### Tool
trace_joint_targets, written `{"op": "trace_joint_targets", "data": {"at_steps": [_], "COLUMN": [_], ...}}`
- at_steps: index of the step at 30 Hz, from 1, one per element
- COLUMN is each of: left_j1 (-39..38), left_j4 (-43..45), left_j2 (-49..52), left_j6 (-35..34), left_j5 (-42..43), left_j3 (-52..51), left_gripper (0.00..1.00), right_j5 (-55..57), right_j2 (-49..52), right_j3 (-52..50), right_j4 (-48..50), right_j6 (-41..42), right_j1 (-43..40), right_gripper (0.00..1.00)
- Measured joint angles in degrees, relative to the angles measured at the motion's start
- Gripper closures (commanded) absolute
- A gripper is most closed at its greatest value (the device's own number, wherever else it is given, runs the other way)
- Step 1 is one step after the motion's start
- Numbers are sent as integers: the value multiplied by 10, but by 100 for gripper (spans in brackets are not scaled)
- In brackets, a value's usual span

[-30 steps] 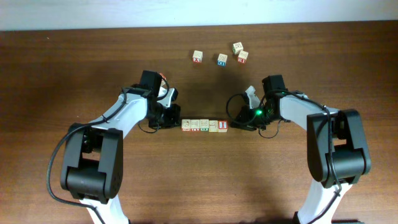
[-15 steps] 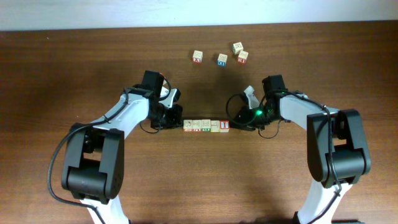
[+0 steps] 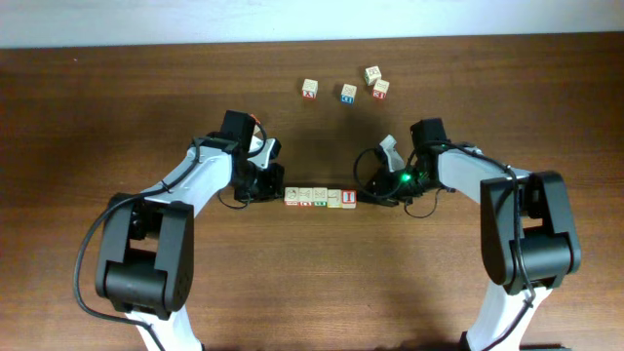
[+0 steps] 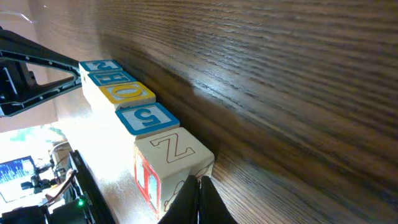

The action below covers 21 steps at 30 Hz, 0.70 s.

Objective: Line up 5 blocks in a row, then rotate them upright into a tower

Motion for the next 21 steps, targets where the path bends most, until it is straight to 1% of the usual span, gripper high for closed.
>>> {"op": "trace_joint_targets", "data": {"at_steps": [16, 21], "left_j1": [3, 3], "left_j4": [0, -1], "left_j2": [0, 0], "left_j6": [0, 0], "left_j5": [-7, -7], "left_j3": [0, 0], "left_gripper": [100, 100], "right_j5": [-1, -4], "right_j2": [0, -26], "right_j3": [0, 0], "right_j4": [0, -3], "right_j6": [5, 5], "right_j1": [5, 6], "right_gripper": [96, 96]}}
